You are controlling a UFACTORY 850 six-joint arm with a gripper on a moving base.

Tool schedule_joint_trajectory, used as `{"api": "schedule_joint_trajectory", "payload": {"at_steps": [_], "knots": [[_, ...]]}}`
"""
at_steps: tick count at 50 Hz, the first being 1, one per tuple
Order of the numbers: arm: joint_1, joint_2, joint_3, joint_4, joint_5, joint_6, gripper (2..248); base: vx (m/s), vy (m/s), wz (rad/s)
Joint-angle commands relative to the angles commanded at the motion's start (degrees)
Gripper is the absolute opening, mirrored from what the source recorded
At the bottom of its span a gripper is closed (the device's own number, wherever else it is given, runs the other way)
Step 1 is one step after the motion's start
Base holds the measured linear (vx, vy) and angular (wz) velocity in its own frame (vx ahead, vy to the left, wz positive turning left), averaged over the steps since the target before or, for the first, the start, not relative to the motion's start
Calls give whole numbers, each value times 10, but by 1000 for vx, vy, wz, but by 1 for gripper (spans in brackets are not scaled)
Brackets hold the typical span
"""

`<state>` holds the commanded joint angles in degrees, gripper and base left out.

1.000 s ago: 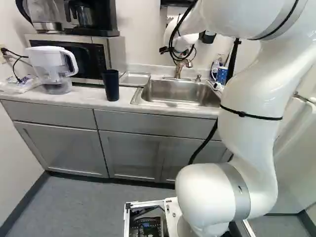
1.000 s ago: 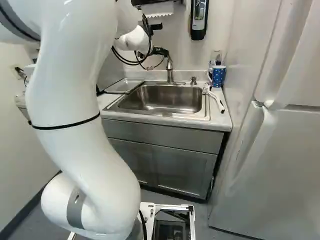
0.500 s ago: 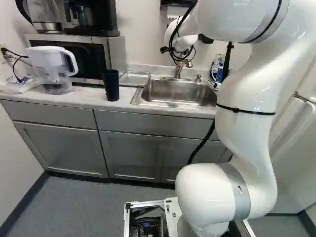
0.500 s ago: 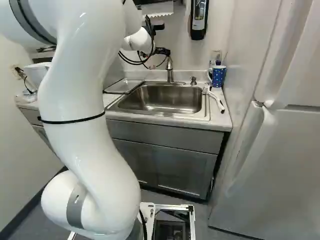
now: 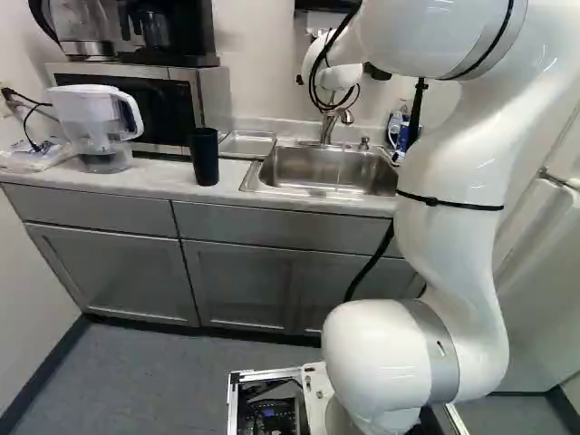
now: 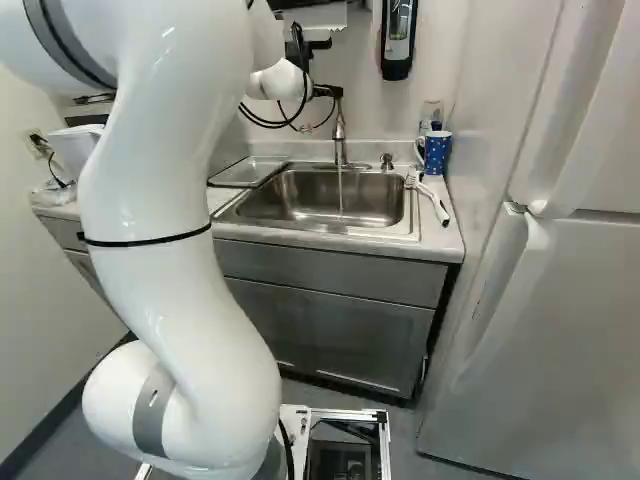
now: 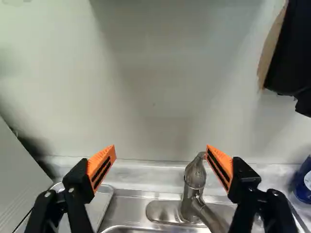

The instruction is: Rinse the cup and place it in the tray

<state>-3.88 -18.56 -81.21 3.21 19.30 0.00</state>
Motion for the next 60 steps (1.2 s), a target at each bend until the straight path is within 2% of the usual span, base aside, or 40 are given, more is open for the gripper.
{"api": "schedule_joint_trajectory", "payload": {"at_steps": [30,51,60], "knots": [[0,-13,-15,0,0,0,247,0,0,0],[25,2,2,0,0,0,247,0,0,0],[33,21,24,0,-1,0,247,0,0,0]]}}
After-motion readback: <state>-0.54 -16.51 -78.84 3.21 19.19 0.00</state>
